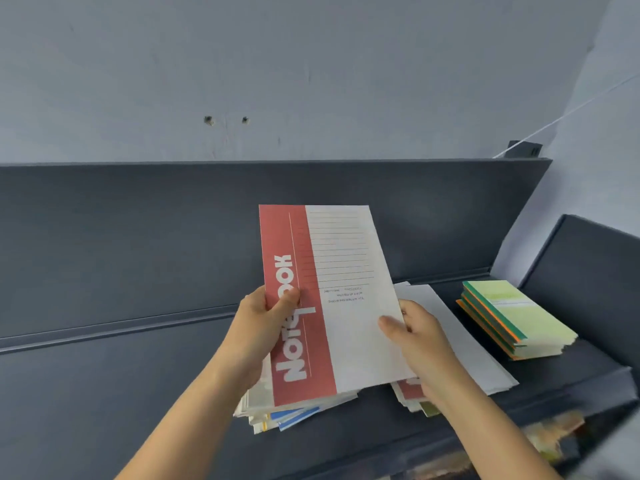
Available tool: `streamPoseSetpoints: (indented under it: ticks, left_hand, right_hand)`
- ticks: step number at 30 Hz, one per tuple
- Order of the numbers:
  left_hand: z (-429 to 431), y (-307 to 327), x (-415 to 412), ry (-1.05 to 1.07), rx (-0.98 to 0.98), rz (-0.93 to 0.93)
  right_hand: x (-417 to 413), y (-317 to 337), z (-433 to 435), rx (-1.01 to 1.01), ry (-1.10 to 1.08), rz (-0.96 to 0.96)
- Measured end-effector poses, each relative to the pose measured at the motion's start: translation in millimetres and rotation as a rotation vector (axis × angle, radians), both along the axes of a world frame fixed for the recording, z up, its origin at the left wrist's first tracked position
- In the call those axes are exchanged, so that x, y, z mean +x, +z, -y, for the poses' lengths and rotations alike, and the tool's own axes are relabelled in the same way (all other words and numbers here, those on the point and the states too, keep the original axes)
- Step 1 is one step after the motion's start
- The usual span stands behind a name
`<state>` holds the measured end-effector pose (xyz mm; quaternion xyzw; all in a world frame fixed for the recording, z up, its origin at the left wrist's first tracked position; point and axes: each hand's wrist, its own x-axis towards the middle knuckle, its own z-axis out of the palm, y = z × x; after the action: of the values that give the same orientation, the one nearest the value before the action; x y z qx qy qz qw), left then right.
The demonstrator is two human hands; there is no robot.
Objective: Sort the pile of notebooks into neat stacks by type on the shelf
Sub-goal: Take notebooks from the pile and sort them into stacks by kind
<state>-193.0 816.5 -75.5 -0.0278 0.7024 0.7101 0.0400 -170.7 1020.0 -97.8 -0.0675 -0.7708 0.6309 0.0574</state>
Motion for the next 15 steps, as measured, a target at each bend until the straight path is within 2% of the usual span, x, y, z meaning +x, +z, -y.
streamPoseSetpoints:
  ticks: [4, 7, 9, 11, 15]
  left_hand:
    - [-13, -27, -17, 0.012, -0.703, -0.293]
    - [-14, -46, -20, 0.090, -1.070, -0.388]
    - [-14, -60, -21, 0.035, -1.226, -0.408]
    - [-13, -72, -22, 0.034, -1.300, -0.475]
    - [-11, -81, -22, 0.080, -1.379, -0.539]
  right_hand:
    - [-2, -10, -54, 0.065, -0.134, 0.050]
    - [-14, -26, -96, 0.302, -0.204, 0.122]
    - [-22, -40, -118, 0.535, -0.226, 0.207]
    - [-28, -53, -128, 0.770, -0.229, 0.280]
    - [-27, -66, -125, 1.036, -0.232, 0.286]
